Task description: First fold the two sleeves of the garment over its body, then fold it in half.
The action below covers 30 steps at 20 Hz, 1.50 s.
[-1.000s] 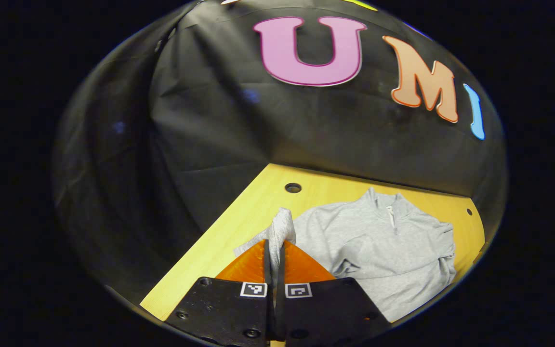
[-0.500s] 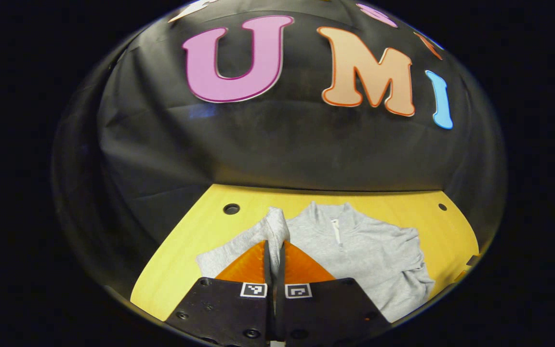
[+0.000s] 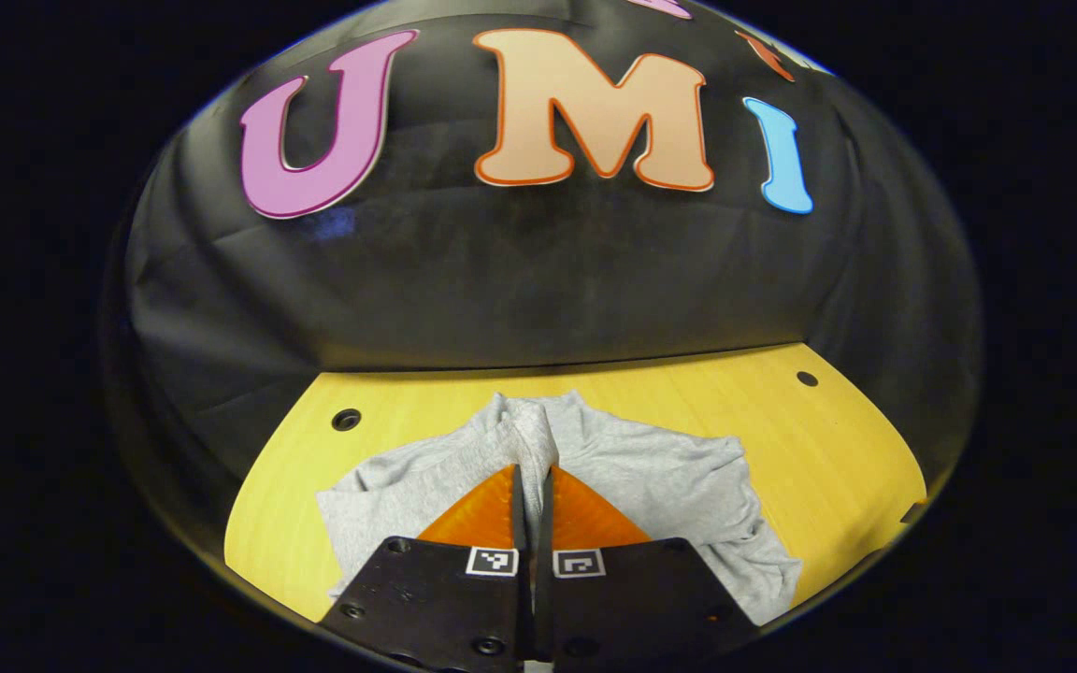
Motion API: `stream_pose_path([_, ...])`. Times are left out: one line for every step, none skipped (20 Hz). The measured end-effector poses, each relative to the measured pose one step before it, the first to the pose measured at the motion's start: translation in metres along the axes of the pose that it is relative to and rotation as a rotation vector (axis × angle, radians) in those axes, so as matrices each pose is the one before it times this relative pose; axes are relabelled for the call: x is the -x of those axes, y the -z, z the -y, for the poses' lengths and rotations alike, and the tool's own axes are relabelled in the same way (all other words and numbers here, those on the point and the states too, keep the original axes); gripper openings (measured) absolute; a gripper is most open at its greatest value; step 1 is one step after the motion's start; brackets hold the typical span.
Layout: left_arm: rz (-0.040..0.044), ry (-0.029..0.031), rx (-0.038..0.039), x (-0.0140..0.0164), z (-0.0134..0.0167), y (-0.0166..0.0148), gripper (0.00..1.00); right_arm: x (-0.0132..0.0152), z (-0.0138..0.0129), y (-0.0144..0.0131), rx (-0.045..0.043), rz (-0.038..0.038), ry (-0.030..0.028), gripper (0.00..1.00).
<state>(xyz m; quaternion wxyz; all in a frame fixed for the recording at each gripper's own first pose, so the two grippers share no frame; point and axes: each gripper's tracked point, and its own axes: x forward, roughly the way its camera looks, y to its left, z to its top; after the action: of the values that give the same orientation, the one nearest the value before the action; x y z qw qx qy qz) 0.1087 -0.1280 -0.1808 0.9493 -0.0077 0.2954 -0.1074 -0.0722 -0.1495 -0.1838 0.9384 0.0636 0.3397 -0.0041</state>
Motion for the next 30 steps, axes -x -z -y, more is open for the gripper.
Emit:
stream_pose_path([-0.00413,0.01076,-0.00776,-0.00315,0.01081,-0.00069,0.0,0.00256,0.00652,0.00161,-0.00864,-0.00055,0.00912,0.98])
stream_pose_path([-0.00499,0.00726,-0.01047,-0.00322,0.00875,0.00243,0.0,0.00281,0.00427,0.00139,-0.0085,-0.00132,0.00795,0.98])
stream_pose_path([-0.00956,0.00768,-0.00962,-0.00495,0.0091,0.00176,0.0,0.00242,0.0057,0.00288,-0.00677,-0.00078,0.0079,0.98])
stream_pose_path([-0.00989,0.00883,-0.00901,-0.00644,0.00922,0.00289,0.0,0.00198,0.00495,0.00224,-0.00523,-0.00318,0.00742,0.98])
stream_pose_path([-0.01332,0.00735,-0.00925,-0.00716,0.00756,0.00378,0.0,0.00109,0.0041,0.0036,-0.00577,-0.0052,0.00657,0.95])
stream_pose_path([-0.01623,0.00606,-0.00689,-0.00535,0.00783,0.00548,0.0,0.00081,0.00353,0.00229,-0.0069,-0.00573,0.00492,0.98])
stream_pose_path([-0.01268,0.00615,-0.00527,-0.00621,0.00706,0.0042,0.0,0.00066,0.00268,0.00203,-0.00609,-0.00336,0.00413,0.98])
stream_pose_path([-0.01791,0.00367,-0.00321,-0.00551,0.00694,0.00559,0.0,0.00054,0.00235,0.00122,-0.00345,-0.00267,0.00389,0.98])
stream_pose_path([-0.01877,0.00286,-0.00566,-0.00547,0.00527,0.006,0.0,-0.00061,0.00199,0.00049,-0.00126,-0.00115,0.00181,0.98])
stream_pose_path([-0.01666,-0.00089,-0.00642,-0.00556,0.00352,0.00674,0.0,0.00063,0.00046,-0.0001,0.00066,-0.00256,-0.00082,0.98])
stream_pose_path([-0.00978,0.00522,-0.00839,-0.00601,0.00464,0.00378,0.0,0.00046,0.00037,0.0006,0.00453,-0.00145,-0.00146,0.98])
stream_pose_path([-0.00893,0.00272,-0.0106,-0.00701,0.00296,0.00462,0.02,-0.00105,-0.00021,0.00027,0.0079,-0.00316,-0.00173,0.95])
stream_pose_path([-0.00818,-0.00177,-0.01533,-0.00593,0.00281,0.00365,0.0,-0.00016,-0.00078,0.00185,0.00774,-0.00481,-0.00285,0.98])
stream_pose_path([-0.00564,-0.00597,-0.01039,-0.0041,0.0022,0.00246,0.0,-0.00053,-0.00177,0.00087,0.0066,-0.00461,-0.00481,0.98])
stream_pose_path([0.00201,0.0015,-0.0019,-0.00289,0.00304,0.00074,0.01,-0.00138,-0.00137,0.00096,0.00733,-0.00628,-0.0042,0.95])
stream_pose_path([0.00419,0.02645,0.01167,-0.00381,0.00673,-0.00011,0.03,-0.00103,-0.00114,0.00147,0.00607,-0.00598,-0.00465,0.98])
stream_pose_path([0.00825,0.03593,0.01687,-0.00026,0.00871,-0.00154,0.12,-0.00072,-0.0025,0.00127,0.00415,-0.00359,-0.00661,0.95])
stream_pose_path([0.00429,0.01341,0.00645,0.0043,0.00479,-0.00089,0.16,-0.00124,-0.00211,-0.00109,0.00319,-0.00143,-0.00681,0.98])
stream_pose_path([0.0108,-0.00948,-0.00707,0.00247,-0.00314,-0.00374,0.36,-0.00228,-0.00274,-0.00037,0.00367,-0.00148,-0.00735,0.98])
stream_pose_path([0.01555,-0.00932,-0.00612,0.00052,-0.00551,-0.00331,0.54,-0.00196,-0.00292,-0.00133,0.00387,-0.00035,-0.00721,0.95])
stream_pose_path([0.0127,-0.00896,-0.00192,0.00452,-0.00379,-0.00379,0.72,-0.00111,-0.00298,-0.00086,0.00286,0.00074,-0.00813,0.98])
stream_pose_path([0.01363,-0.0123,0.00336,0.0069,-0.00391,-0.00297,0.87,-0.00175,-0.00367,-0.00201,0.00285,0.00364,-0.0076,0.98])
stream_pose_path([0.0149,-0.01474,0.00814,0.00768,-0.00648,-0.00385,0.94,-0.00138,-0.00301,-0.00218,0.00246,0.0036,-0.00757,0.98])
stream_pose_path([0.01687,-0.01562,0.0119,0.00802,-0.00874,-0.00098,0.94,-0.00223,-0.00399,-0.00261,0.00134,0.00224,-0.00812,0.98])
stream_pose_path([0.0204,-0.01166,0.01161,0.00811,-0.00876,-0.00314,0.94,-0.00343,-0.00424,-0.00098,-0.00148,0.00271,-0.00783,0.98])
stream_pose_path([0.01586,-0.00817,0.01326,0.00884,-0.00823,-0.00185,0.94,-0.00316,-0.00486,-0.00173,-0.00255,0.00488,-0.00834,0.98])
stream_pose_path([0.0107,-0.0167,0.00909,0.00814,-0.01061,-0.00118,0.94,-0.00189,-0.00471,0.00038,0.00048,0.00024,-0.0074,0.95])
stream_pose_path([0.00452,-0.01448,0.00662,0.00922,-0.01187,0.00097,0.94,-0.00301,-0.0048,-0.00019,0.00399,-0.00293,-0.00713,0.98])
stream_pose_path([0.00401,-0.01865,0.00685,0.00821,-0.01123,0.00073,0.94,-0.00271,-0.00468,0.00127,0.00507,-0.0025,-0.0071,0.98])
stream_pose_path([0.00156,-0.01649,0.00665,0.00885,-0.01269,0.00201,0.94,-0.0022,-0.00472,0.00037,0.00499,-0.00127,-0.00732,0.98])
